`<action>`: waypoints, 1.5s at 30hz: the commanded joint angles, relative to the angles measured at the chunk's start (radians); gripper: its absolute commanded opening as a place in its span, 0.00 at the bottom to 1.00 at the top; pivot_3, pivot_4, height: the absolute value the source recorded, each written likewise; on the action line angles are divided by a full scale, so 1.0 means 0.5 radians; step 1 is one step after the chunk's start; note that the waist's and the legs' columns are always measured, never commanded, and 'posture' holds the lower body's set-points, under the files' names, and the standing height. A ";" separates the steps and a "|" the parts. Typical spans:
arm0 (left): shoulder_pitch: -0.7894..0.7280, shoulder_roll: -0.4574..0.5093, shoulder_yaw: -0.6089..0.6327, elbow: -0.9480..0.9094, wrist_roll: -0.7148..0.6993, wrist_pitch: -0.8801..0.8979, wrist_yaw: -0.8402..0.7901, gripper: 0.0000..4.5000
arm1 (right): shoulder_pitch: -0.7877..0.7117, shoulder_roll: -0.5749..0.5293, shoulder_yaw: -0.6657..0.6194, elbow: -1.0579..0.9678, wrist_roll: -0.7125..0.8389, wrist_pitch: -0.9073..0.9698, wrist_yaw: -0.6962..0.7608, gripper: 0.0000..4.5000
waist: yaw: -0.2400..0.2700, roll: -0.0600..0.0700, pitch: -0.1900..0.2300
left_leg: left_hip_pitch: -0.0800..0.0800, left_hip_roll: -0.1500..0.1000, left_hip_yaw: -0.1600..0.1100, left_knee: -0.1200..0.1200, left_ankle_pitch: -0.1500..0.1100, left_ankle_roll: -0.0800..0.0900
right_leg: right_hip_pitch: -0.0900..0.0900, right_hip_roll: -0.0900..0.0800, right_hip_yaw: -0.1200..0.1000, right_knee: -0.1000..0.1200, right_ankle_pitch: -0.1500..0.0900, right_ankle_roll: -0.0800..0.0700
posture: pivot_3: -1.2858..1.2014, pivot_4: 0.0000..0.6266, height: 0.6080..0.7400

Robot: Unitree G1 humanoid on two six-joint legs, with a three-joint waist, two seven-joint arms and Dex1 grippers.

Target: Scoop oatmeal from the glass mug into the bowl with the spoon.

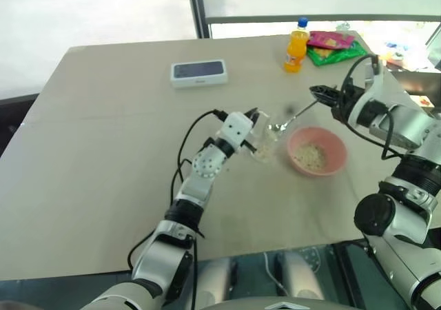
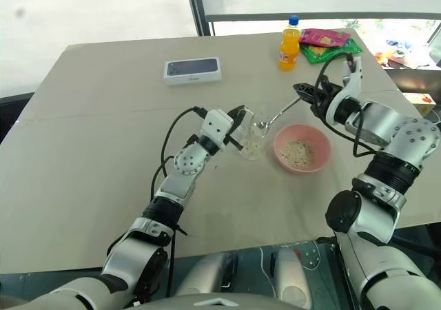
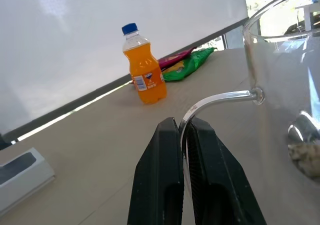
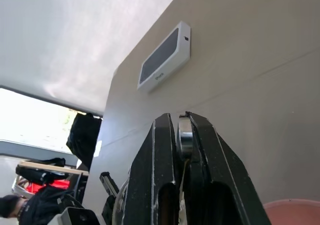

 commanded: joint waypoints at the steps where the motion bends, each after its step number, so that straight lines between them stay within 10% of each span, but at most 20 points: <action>1: 0.024 0.057 -0.044 0.037 0.145 -0.143 0.103 0.01 | -0.074 -0.006 -0.104 -0.066 0.163 -0.001 -0.114 0.00 | 0.000 0.000 0.000 | 0.000 0.000 0.000 0.000 0.000 0.000 | 0.000 0.000 0.000 0.000 0.000 0.000 | 0.52 0.24 1.00; 45: -0.070 0.112 -0.108 0.625 0.296 -0.612 0.402 0.01 | 0.707 -0.680 0.307 -0.383 1.678 -1.011 -0.892 0.00 | 0.003 0.001 -0.004 | 0.009 0.001 0.005 0.001 0.000 0.003 | 0.007 0.001 0.002 0.005 -0.001 0.001 | 0.52 0.24 1.00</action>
